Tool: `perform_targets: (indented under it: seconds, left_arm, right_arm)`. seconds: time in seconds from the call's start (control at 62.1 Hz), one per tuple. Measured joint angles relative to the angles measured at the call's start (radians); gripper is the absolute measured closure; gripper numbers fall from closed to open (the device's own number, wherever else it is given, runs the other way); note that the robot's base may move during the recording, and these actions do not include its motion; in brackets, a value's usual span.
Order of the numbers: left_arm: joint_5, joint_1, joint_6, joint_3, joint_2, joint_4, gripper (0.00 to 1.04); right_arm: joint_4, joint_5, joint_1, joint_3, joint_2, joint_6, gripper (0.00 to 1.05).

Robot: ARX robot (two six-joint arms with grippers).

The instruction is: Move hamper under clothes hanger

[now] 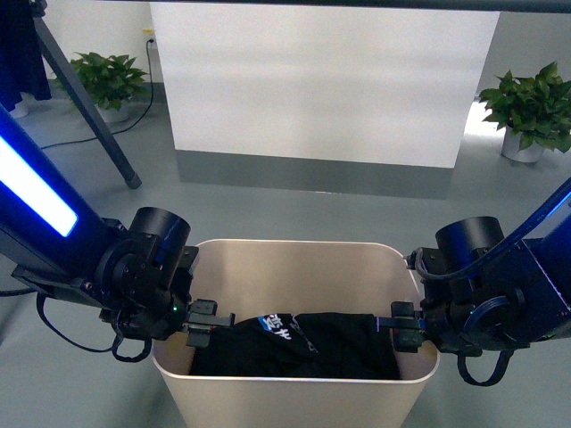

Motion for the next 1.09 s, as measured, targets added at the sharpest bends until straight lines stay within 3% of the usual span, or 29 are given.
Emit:
perform_targets:
  seconds: [0.225, 0.306, 0.741, 0.95, 1.062, 1.095]
  left_arm:
    - [-0.024, 0.002, 0.000, 0.003, -0.014, 0.035, 0.22]
    - [-0.024, 0.005, 0.001, -0.008, -0.063, 0.079, 0.05]
    - [-0.034, -0.007, 0.055, -0.224, -0.449, 0.279, 0.07]
    - [-0.101, -0.041, 0.046, -0.381, -0.713, 0.486, 0.07]
    - [-0.147, -0.048, 0.048, -0.510, -0.824, 0.673, 0.20]
    - [-0.141, -0.047, 0.048, -0.562, -0.866, 0.725, 0.26]
  right_arm:
    - [0.015, 0.034, -0.004, -0.003, -0.011, -0.013, 0.24]
    - [0.027, 0.041, -0.006, -0.023, -0.054, -0.018, 0.09]
    - [0.135, 0.122, 0.005, -0.163, -0.447, -0.111, 0.08]
    - [0.322, 0.193, 0.039, -0.275, -0.702, -0.101, 0.08]
    - [0.341, 0.196, 0.047, -0.279, -0.737, -0.094, 0.08]
    - [0.407, 0.209, 0.047, -0.300, -0.737, -0.109, 0.12]
